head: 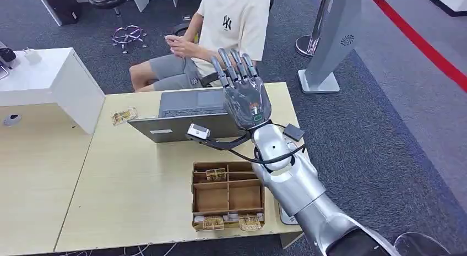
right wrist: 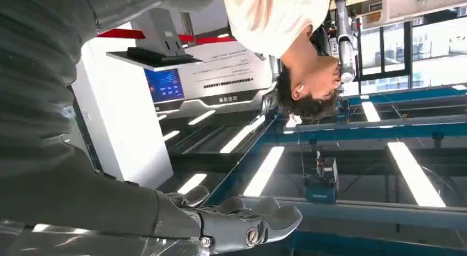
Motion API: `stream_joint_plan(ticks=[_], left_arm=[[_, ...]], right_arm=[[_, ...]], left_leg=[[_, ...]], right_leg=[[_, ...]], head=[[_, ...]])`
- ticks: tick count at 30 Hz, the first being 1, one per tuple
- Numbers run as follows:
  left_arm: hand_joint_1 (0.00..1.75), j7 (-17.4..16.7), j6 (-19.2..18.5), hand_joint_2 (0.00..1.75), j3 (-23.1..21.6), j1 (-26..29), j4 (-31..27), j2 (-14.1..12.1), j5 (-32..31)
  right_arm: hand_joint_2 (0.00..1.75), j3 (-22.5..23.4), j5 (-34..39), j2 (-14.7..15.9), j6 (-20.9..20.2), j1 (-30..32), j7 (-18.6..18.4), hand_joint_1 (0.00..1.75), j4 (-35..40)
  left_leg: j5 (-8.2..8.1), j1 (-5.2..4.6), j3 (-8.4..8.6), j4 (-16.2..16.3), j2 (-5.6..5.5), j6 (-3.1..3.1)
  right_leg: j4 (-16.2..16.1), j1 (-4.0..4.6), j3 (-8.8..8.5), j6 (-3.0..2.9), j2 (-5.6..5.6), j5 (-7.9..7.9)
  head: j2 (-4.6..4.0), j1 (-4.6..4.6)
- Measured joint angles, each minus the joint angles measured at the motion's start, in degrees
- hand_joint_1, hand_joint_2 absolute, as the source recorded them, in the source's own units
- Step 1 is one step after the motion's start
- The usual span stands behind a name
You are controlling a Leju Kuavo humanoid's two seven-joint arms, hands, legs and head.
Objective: Pass the card to the sensor for recognition and then transmit it.
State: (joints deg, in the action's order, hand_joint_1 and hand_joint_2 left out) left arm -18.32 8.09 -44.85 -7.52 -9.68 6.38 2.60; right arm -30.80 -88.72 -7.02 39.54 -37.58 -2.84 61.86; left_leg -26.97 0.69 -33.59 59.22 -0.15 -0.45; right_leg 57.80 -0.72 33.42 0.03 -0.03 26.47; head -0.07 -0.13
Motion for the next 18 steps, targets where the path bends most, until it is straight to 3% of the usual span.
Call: stream_joint_plan(ticks=[18], left_arm=[[0.00, 0.00, 0.00, 0.00, 0.00, 0.00, 0.00, 0.00, 0.00]], right_arm=[[1.75, 0.02, 0.00, 0.00, 0.00, 0.00, 0.00, 0.00, -0.02]], left_leg=[[0.00, 0.00, 0.00, 0.00, 0.00, 0.00]], right_leg=[[0.00, 0.00, 0.00, 0.00, 0.00, 0.00]], head=[[0.00, 0.00]])
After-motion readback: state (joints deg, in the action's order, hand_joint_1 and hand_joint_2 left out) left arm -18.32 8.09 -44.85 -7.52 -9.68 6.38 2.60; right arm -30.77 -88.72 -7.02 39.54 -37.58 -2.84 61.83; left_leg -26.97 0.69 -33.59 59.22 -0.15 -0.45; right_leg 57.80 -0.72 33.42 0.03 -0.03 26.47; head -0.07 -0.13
